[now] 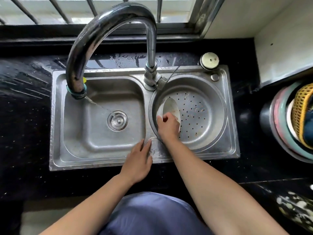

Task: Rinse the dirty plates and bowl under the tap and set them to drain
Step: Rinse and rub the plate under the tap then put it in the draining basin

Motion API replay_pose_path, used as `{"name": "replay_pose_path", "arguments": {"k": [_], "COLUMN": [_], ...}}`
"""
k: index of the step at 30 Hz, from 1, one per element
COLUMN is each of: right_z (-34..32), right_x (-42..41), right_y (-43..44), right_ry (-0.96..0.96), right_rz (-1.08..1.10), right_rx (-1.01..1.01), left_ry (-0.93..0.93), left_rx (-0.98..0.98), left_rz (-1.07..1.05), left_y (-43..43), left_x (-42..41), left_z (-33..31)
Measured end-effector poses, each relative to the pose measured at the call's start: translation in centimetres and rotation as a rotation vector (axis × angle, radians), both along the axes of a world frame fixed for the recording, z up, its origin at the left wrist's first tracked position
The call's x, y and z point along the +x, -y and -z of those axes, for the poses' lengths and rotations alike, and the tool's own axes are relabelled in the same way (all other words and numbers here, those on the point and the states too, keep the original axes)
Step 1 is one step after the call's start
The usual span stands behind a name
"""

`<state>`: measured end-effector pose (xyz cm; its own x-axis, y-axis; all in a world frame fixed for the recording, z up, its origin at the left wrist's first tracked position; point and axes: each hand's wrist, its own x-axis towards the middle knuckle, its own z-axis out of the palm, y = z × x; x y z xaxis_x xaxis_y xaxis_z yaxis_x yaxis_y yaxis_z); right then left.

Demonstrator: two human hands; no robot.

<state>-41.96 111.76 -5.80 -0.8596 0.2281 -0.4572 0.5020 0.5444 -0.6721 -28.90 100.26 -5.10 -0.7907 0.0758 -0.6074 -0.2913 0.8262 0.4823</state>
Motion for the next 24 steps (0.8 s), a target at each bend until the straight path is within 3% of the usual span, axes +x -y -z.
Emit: {"name": "replay_pose_path", "arguments": {"k": [18,20,22,24], "right_z": [0.6,-0.3,-1.5,-2.7], "right_x": [0.8,1.2,2.2,3.5], "right_y": [1.5,1.8,2.6,4.1], "right_ry": [0.11,0.028,-0.187,-0.354], "right_rz": [-0.194,-0.216,-0.271,-0.411], "right_rx": [0.052,0.162,0.265,0.234], "left_ry": [0.0,-0.006,-0.025,-0.076], "left_rx": [0.008,0.013,0.019,0.016], "left_rz": [-0.117,-0.172,-0.24,-0.332], "left_y": [4.0,5.0,6.1,7.4], "left_x": [2.6,3.3,4.3,5.5], "left_z": [0.1,-0.1,-0.5,-1.4]}}
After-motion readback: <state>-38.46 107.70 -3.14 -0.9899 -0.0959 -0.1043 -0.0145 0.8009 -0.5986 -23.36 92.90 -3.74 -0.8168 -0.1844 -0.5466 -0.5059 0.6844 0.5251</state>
